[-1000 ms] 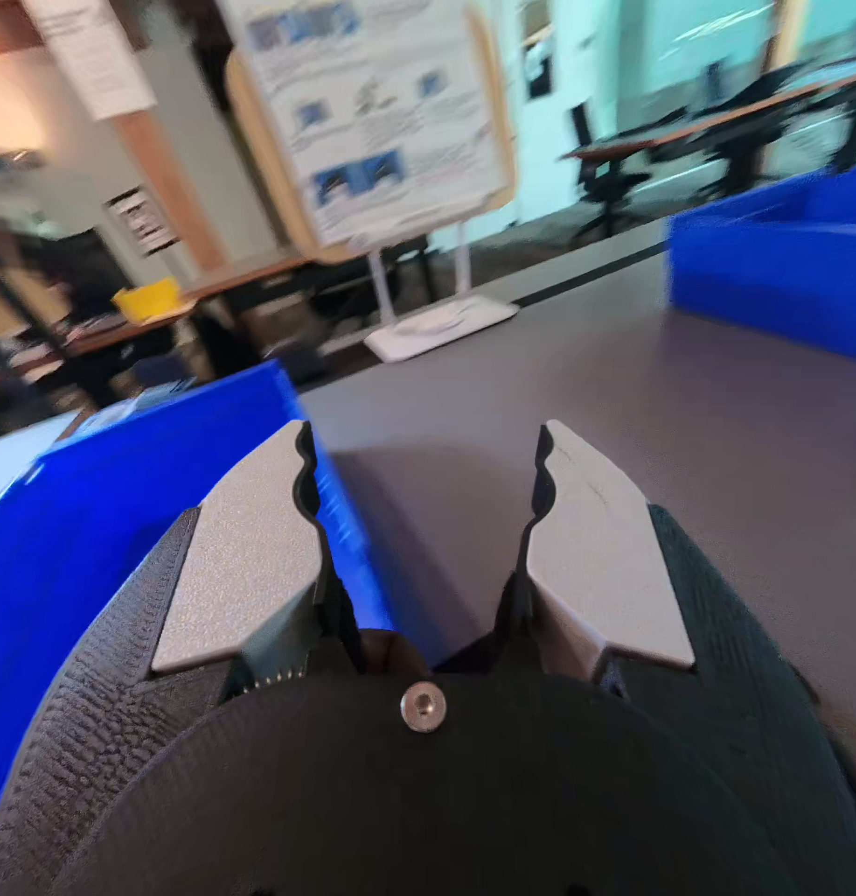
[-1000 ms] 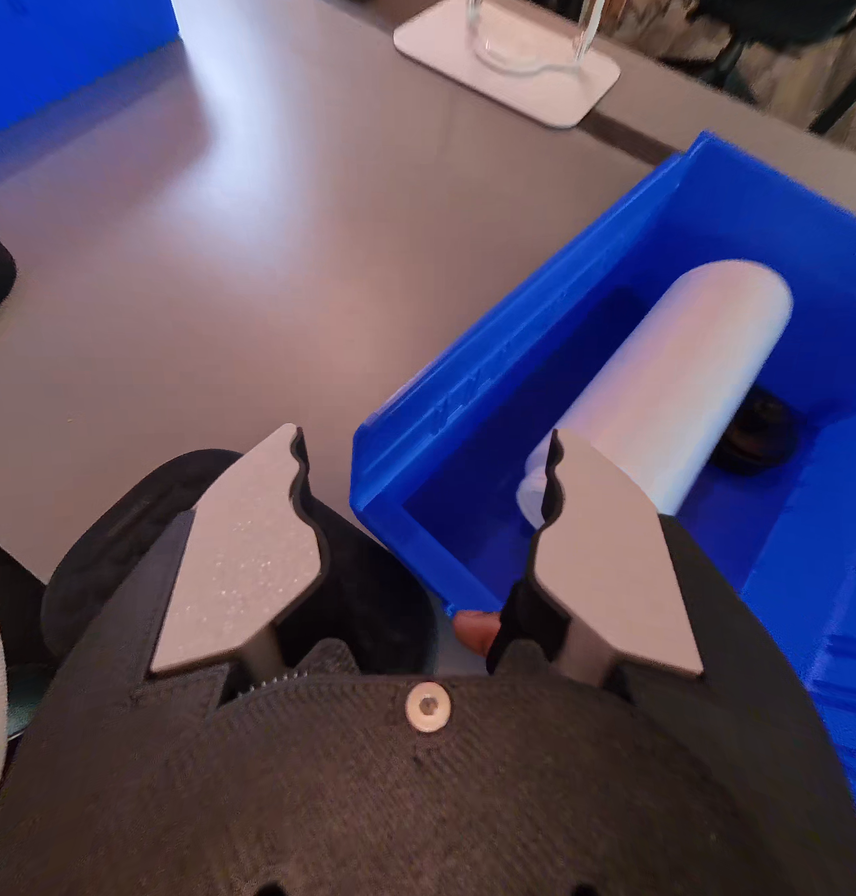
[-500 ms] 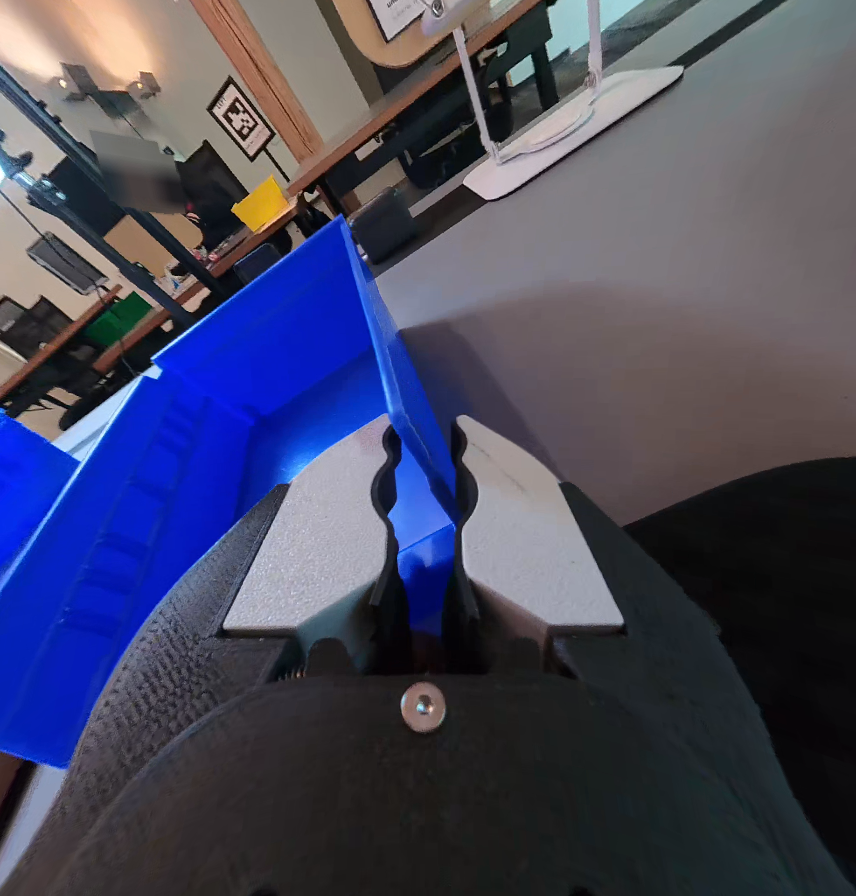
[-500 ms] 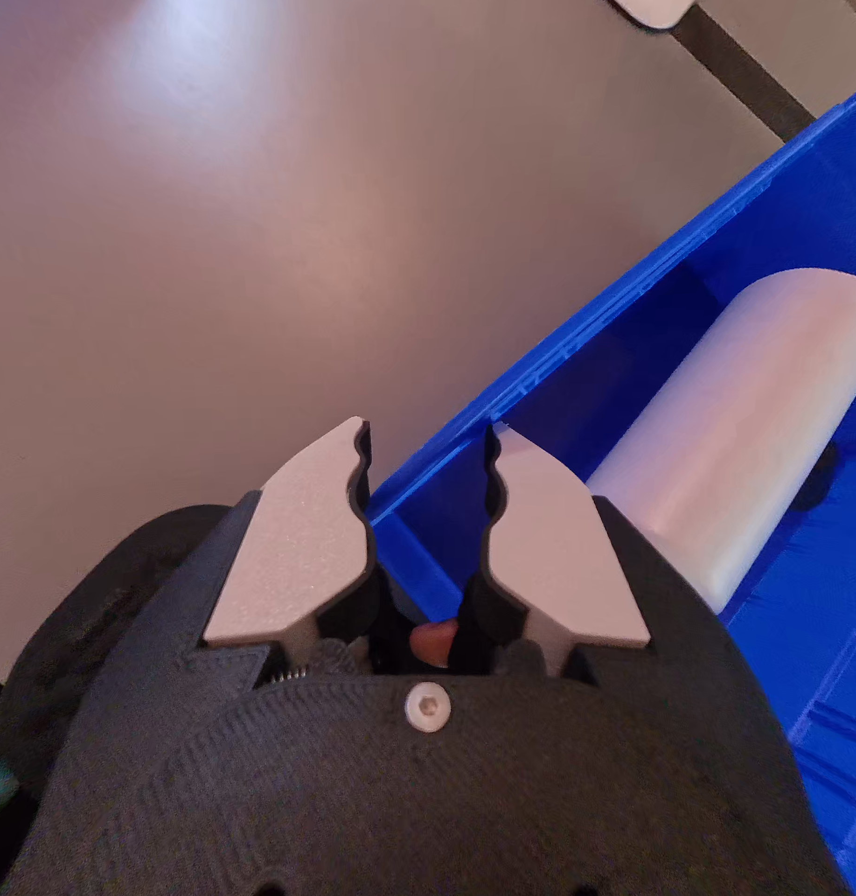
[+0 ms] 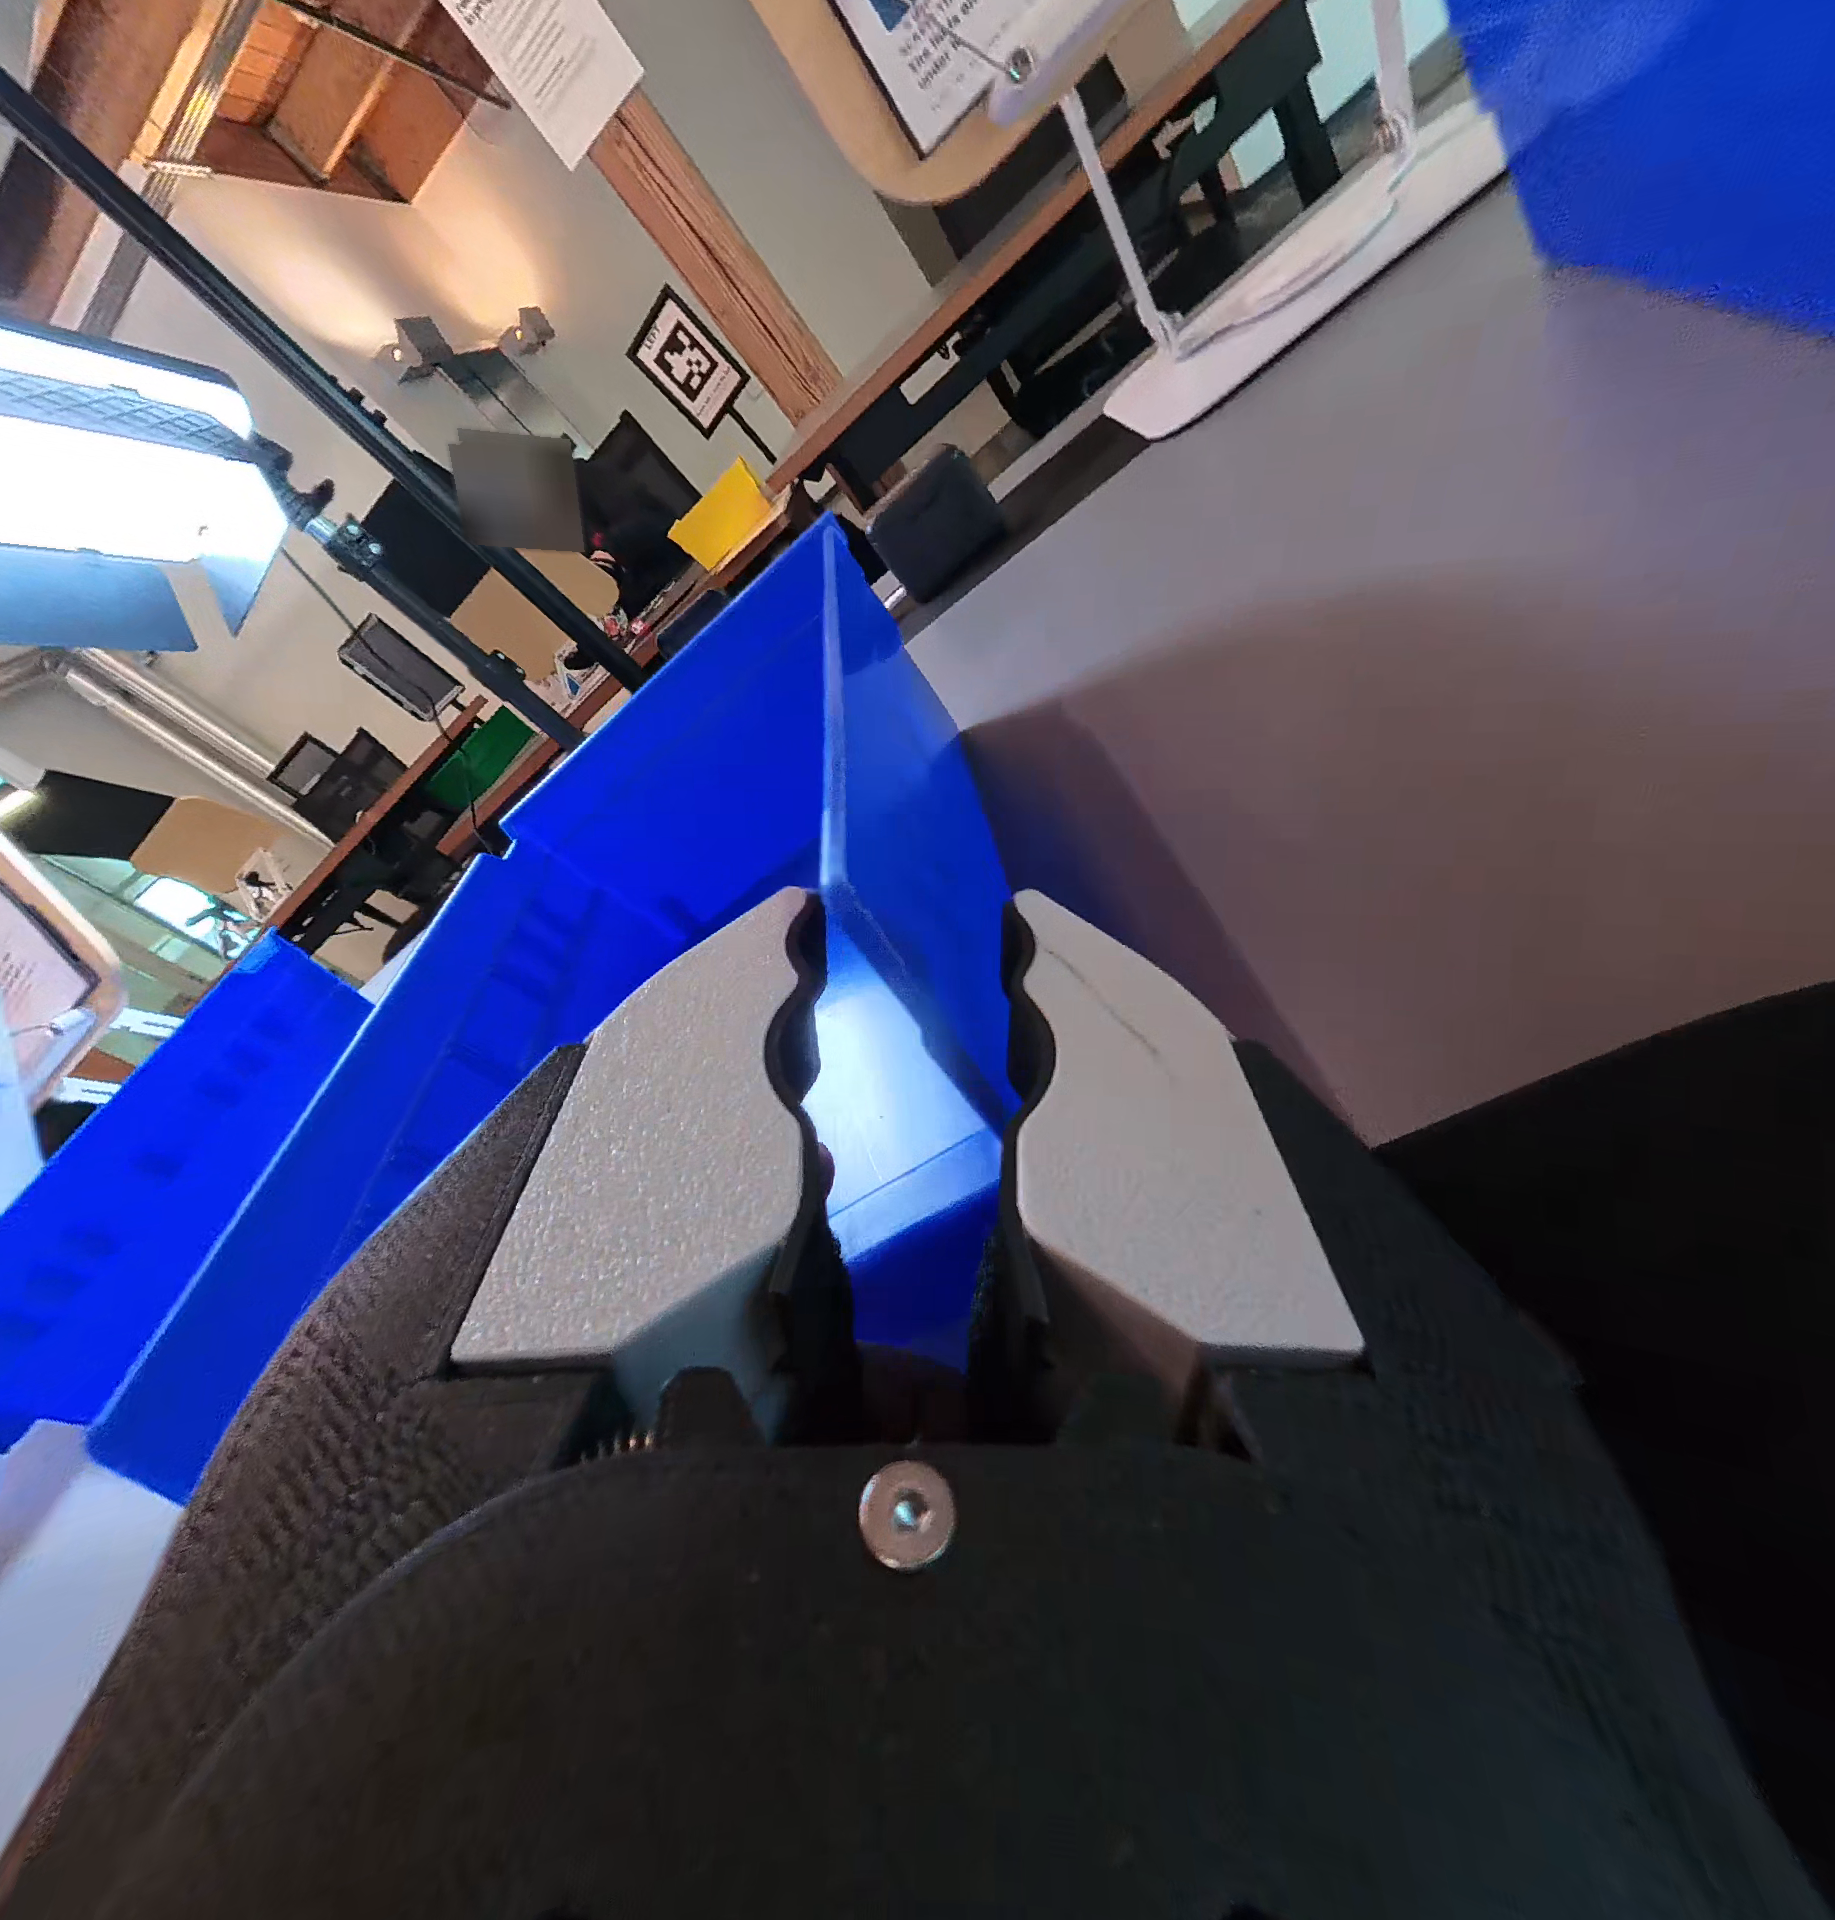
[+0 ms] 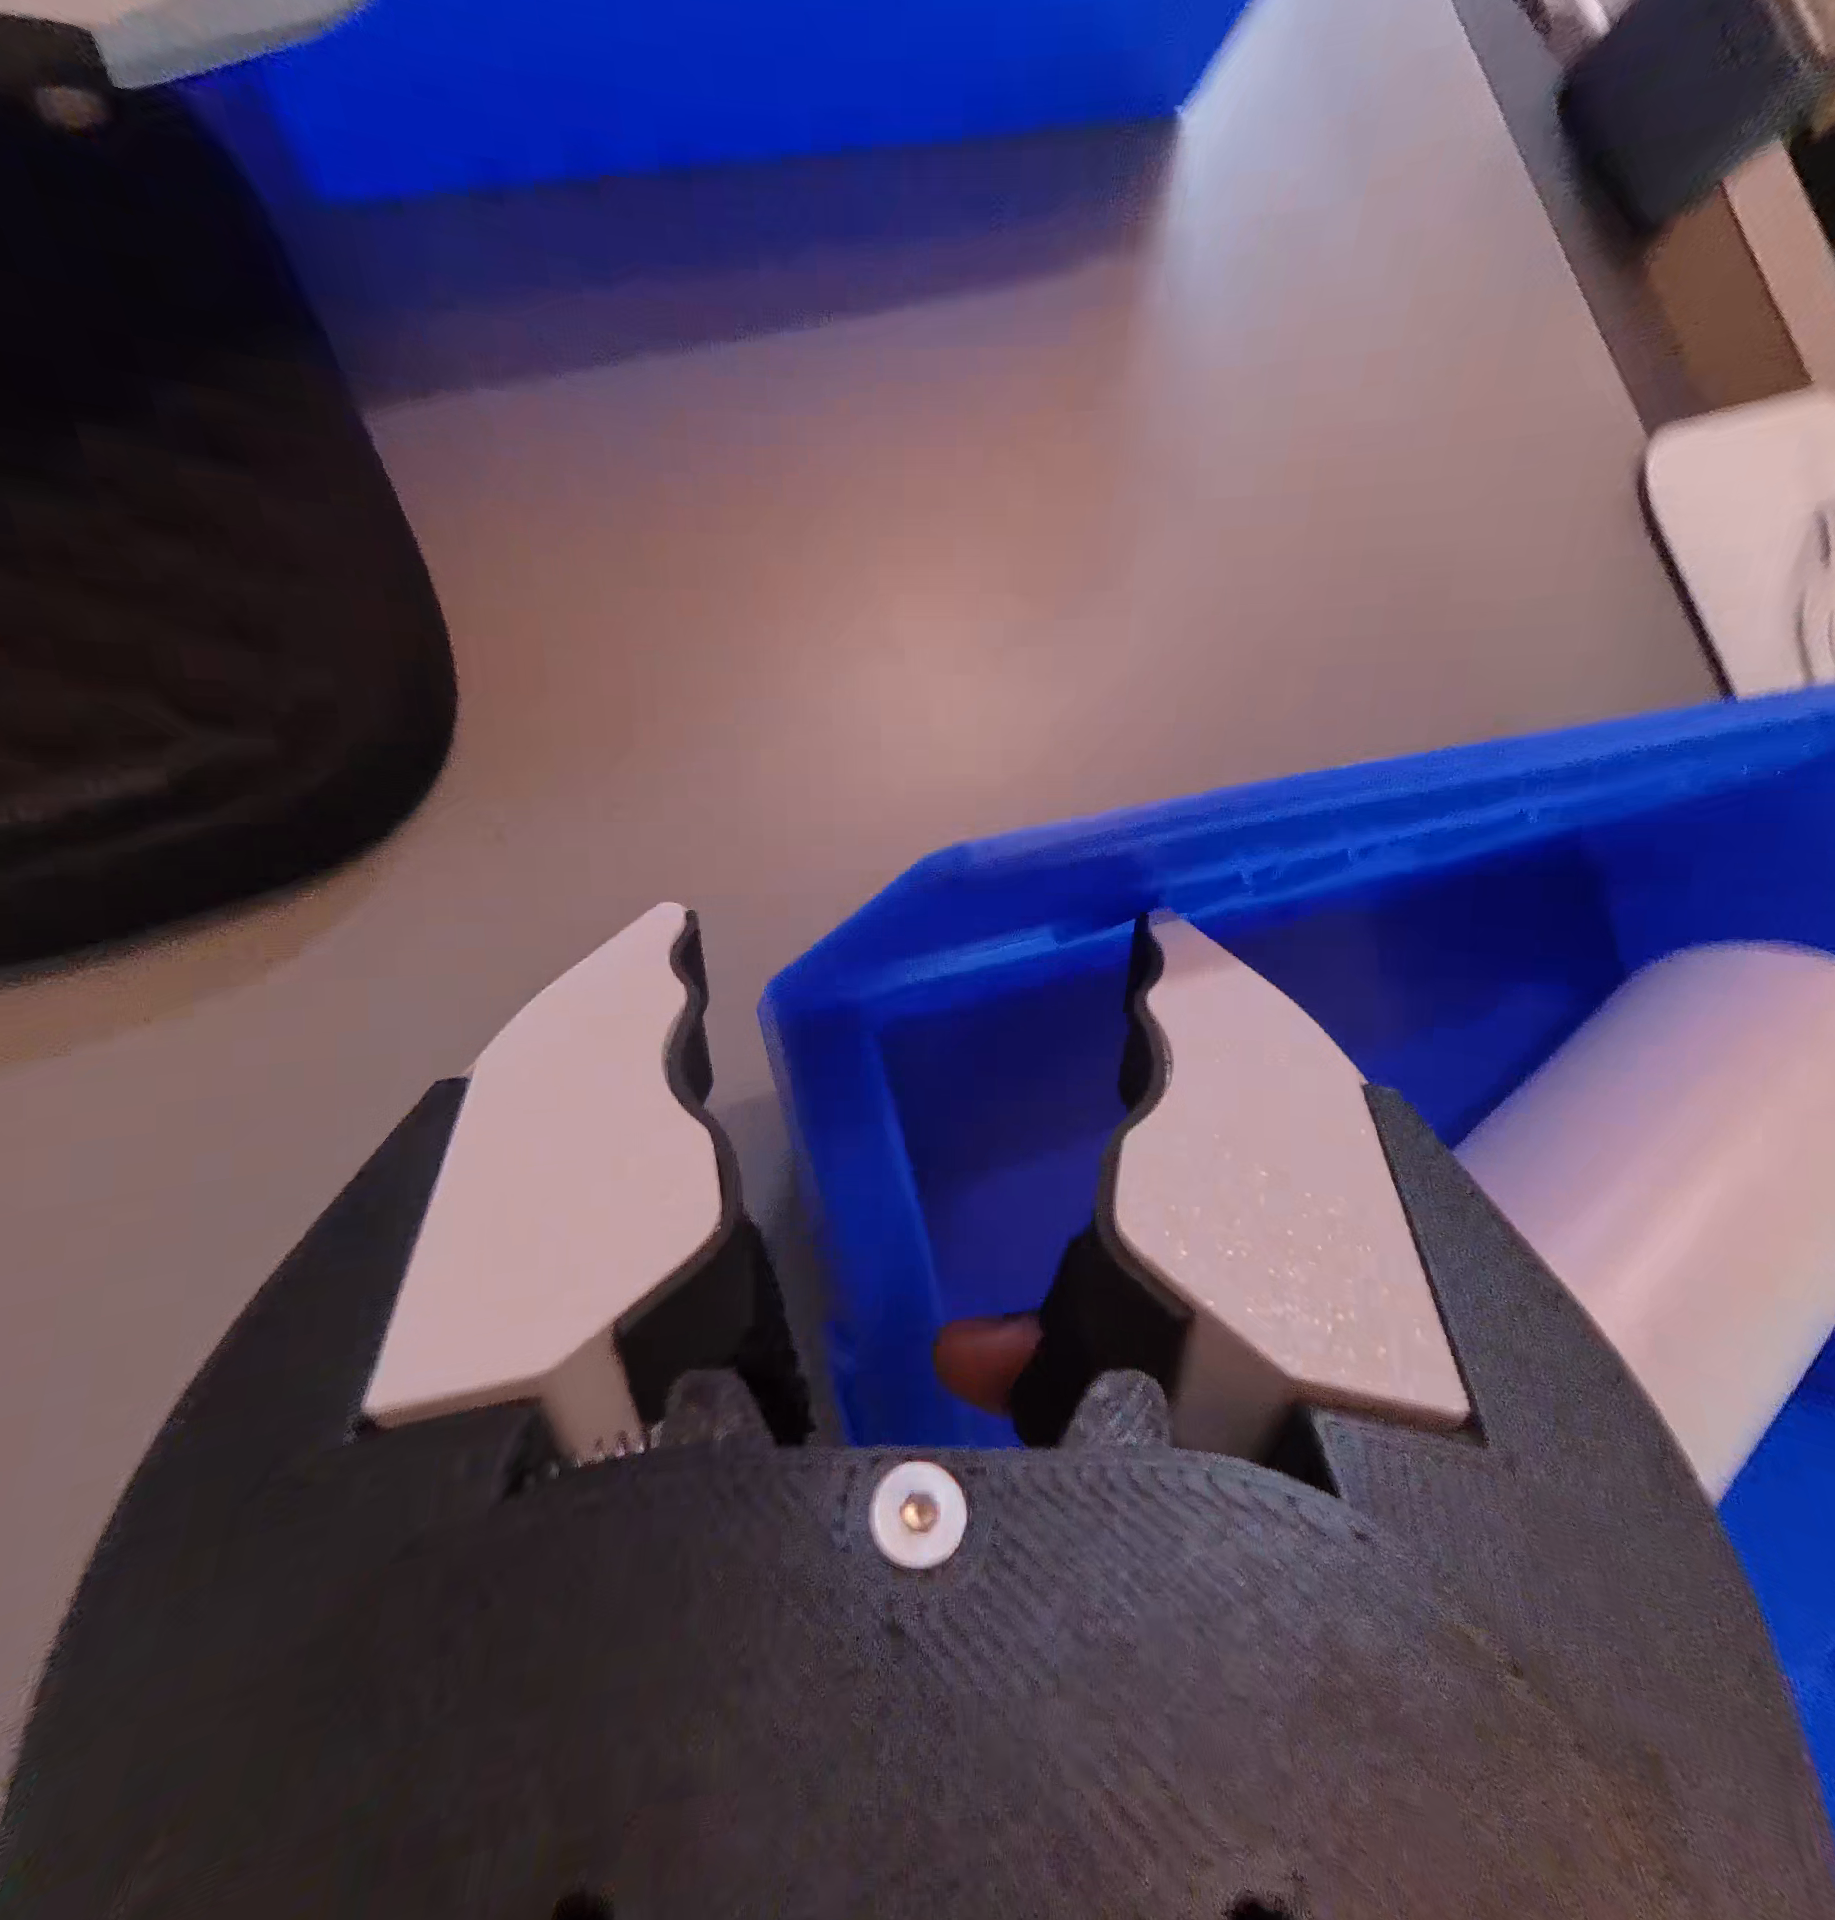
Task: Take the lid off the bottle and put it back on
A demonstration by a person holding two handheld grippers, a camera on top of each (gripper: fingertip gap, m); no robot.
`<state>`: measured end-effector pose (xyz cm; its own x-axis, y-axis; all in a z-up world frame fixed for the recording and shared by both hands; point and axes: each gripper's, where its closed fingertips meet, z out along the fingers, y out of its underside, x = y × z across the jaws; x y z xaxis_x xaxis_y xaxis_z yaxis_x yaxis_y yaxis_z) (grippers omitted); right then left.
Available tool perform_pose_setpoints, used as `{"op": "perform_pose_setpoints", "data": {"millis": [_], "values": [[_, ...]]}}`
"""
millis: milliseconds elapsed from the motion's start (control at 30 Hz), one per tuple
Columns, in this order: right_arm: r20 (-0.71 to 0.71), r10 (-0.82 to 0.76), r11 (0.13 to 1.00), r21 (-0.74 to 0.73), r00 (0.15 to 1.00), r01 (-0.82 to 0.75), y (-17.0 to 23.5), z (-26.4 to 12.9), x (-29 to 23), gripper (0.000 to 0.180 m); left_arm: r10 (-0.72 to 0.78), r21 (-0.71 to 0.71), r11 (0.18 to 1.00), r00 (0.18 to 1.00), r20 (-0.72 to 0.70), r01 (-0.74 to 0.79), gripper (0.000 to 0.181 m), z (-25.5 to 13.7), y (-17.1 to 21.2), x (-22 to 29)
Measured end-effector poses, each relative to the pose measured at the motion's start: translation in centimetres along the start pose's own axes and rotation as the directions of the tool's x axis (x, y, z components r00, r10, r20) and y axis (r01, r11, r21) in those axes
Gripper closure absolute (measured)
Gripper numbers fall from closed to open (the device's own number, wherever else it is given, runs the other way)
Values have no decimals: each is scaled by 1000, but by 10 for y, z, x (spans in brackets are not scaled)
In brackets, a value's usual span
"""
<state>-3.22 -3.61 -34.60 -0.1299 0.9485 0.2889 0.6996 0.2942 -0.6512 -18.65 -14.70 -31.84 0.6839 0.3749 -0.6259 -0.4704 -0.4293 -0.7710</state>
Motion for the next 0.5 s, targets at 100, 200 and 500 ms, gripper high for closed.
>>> {"op": "perform_pose_setpoints", "data": {"millis": [100, 200, 500], "values": [[-21, -152, 988, -8, 988, 152, -25, 24, -8, 109, -83, 50, 995, 996, 13, 82, 147, -4, -4, -9], [51, -254, 967, 31, 966, 252, -47, 49, -32, 150, -182, 123, 977, 983, 38, 176, 141, -10, -8, -23], [-46, -501, 865, 11, 864, 502, -88, 90, -38, 146, -402, 325, 883, 903, 150, 339, 145, -33, -15, -62]]}}
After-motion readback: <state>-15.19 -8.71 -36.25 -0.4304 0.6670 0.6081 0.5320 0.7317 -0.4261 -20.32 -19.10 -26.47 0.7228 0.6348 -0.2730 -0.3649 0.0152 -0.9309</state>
